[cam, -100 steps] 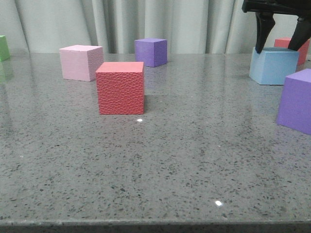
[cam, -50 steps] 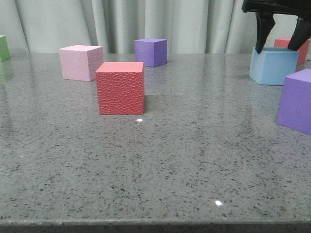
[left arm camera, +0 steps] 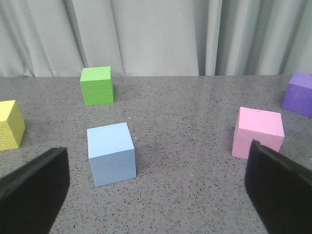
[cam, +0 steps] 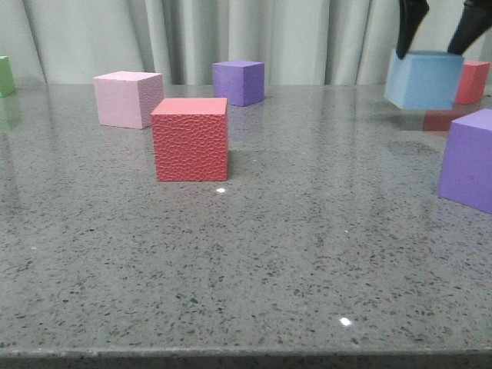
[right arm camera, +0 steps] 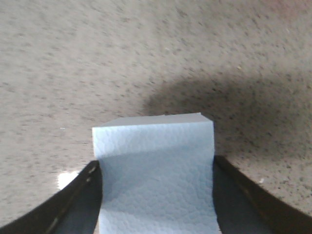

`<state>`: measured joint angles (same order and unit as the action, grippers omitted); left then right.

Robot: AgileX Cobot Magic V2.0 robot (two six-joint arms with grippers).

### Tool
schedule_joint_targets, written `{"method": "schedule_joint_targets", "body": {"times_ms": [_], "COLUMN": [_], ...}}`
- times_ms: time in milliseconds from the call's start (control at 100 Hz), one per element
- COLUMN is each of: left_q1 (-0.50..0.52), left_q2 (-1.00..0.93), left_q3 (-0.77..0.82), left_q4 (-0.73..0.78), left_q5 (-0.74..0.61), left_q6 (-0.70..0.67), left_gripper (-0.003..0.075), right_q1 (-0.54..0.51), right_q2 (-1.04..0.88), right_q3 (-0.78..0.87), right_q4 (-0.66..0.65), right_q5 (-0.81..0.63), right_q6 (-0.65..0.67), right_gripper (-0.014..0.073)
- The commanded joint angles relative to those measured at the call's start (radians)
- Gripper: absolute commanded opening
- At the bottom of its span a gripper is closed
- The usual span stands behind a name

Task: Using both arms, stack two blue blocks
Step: 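Carry the cube with the right gripper and set it beside the purple cube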

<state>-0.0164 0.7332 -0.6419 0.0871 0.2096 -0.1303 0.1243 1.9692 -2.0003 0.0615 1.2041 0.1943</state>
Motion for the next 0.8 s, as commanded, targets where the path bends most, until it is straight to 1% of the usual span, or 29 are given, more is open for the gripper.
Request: {"method": "schedule_joint_targets", "body": {"times_ms": [0,250,530,680,790], "left_q1": [-0.009,-0.009,-0.009,-0.009,-0.009], "left_q2": [0.000,0.000,0.000,0.000,0.000], "left_q3": [-0.038,-0.038,-0.038,-0.038,-0.038], "left_q4": [-0.009,-0.010,-0.012,-0.012,-0.014], "left_q5": [-0.081,-0.081,-0.081,-0.081,-0.081], "left_q6": [0.001,0.001,0.001,0.000,-0.001], "left_gripper": [0.0694,0.0694,0.0693,0.0693,0.0694], "right_q1": [0.023,0.148,0.288,0.327,0.340], "right_q2": [-0.062,-0.058,-0.058,-0.055,-0.036], "right_q3": [-0.065,-0.109,-0.109,-0.109,-0.109], "right_q4": [0.020,0.025,0.025,0.025,0.031], "right_q5": [-0.006,-0.001,-0.059,-0.151,-0.163], "right_q6": [-0.008,0.064,0.195,0.278,0.307], "right_gripper": [0.0436,0.0436,0.0436,0.0430,0.0430]}}
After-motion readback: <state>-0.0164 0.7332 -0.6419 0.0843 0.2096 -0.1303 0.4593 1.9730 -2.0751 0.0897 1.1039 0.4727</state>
